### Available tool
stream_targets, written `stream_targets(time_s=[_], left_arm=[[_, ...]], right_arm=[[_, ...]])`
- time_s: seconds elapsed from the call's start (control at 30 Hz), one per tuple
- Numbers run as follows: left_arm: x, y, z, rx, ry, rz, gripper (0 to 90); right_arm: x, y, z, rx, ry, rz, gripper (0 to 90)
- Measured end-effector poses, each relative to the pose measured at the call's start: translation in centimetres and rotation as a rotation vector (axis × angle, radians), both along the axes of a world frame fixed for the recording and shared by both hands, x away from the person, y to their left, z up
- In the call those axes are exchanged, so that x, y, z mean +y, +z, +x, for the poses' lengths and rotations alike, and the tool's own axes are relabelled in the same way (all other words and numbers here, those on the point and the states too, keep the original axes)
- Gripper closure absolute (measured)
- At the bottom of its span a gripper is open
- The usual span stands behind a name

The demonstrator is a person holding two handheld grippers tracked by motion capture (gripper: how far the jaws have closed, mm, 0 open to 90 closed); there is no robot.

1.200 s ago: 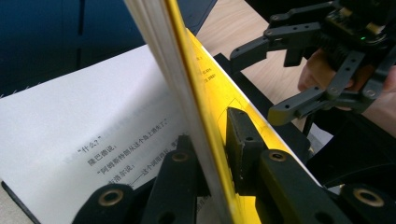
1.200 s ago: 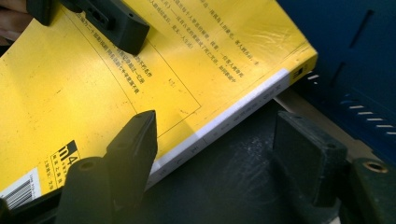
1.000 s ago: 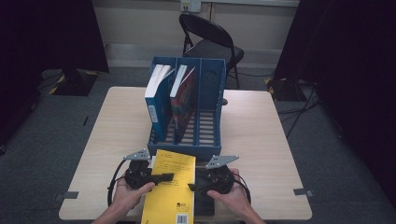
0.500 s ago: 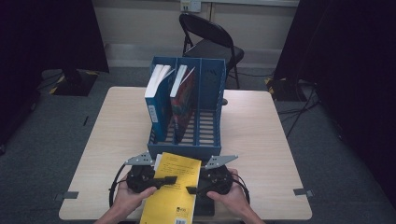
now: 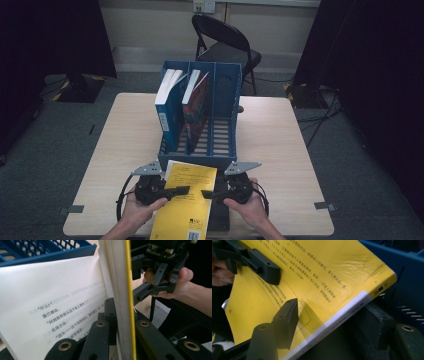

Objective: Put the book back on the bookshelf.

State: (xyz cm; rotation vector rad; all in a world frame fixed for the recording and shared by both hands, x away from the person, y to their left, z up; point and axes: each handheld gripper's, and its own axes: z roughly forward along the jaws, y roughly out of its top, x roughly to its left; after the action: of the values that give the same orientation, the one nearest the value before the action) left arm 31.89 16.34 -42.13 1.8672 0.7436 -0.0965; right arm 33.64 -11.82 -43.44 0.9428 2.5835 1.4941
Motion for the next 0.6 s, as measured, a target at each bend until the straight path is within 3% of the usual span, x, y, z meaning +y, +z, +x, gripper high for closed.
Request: stream_targets(time_s=[0.13,0.6], left_arm=[[0.1,0.4,0.1,-0.005,0.002,-0.011,86.8],[0.8,1.8,0.5,-0.033,0.024,-0.041,86.4]], right_arm=[[-0.2,0.8,0.2,-0.009,-0.026,0.028,40.6],[-0.3,3.5,0.9,-0.054,-0.024,0.103,53.3]])
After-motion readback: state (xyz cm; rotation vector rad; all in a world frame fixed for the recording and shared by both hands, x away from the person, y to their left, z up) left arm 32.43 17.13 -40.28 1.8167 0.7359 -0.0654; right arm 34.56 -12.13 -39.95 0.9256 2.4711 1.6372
